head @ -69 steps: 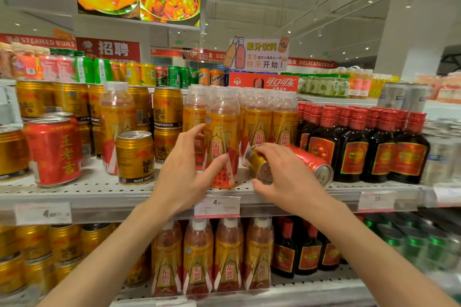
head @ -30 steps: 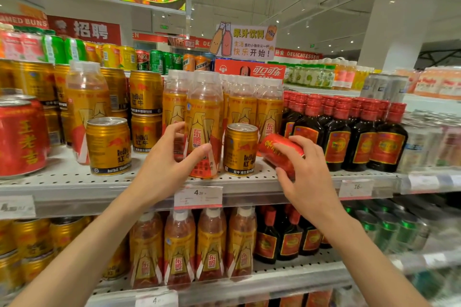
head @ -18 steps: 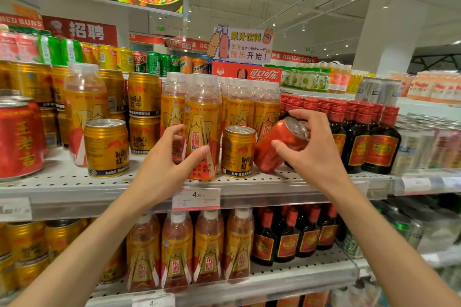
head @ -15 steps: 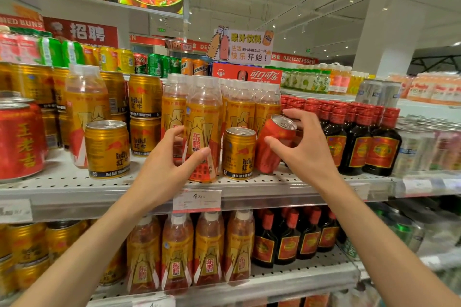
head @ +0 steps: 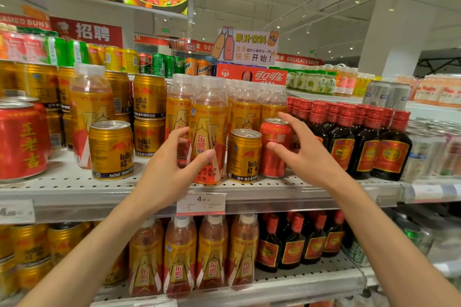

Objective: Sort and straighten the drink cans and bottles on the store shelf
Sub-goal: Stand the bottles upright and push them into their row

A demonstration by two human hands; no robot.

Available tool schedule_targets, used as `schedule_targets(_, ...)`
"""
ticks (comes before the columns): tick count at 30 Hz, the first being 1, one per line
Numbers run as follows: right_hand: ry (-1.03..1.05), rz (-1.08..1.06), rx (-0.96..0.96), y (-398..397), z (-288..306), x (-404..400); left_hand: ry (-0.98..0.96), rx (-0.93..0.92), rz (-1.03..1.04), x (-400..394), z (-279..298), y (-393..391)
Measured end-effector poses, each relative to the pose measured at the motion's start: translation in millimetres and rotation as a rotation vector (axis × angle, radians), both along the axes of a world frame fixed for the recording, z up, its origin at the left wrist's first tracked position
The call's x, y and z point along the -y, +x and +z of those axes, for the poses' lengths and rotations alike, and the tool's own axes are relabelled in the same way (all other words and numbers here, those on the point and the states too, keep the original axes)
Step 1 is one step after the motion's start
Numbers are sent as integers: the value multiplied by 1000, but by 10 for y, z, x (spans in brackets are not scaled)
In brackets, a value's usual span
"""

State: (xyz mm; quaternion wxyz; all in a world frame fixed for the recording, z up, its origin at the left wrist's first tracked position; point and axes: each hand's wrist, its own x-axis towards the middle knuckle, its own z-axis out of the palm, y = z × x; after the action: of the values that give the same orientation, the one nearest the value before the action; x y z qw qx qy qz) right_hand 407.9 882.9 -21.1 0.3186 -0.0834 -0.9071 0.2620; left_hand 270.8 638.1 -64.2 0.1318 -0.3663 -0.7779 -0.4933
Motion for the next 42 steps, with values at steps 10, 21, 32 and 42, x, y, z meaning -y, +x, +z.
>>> schedule_targets(10, -159, 50, -117, 36, -249, 16, 22, -13, -6, -19, -22, -16)
schedule_targets(21, -252, -43, -197, -105, -501, 121, 28, -39, 12, -26, -46, -31)
schedule_targets(32, -338, -55, -276, 13, -442, 143, 18, -44, 1, 2, -4, 33)
schedule_targets(42, -504, -43, -333, 376, -559, 485, 20, -90, 13, -8, -31, 5)
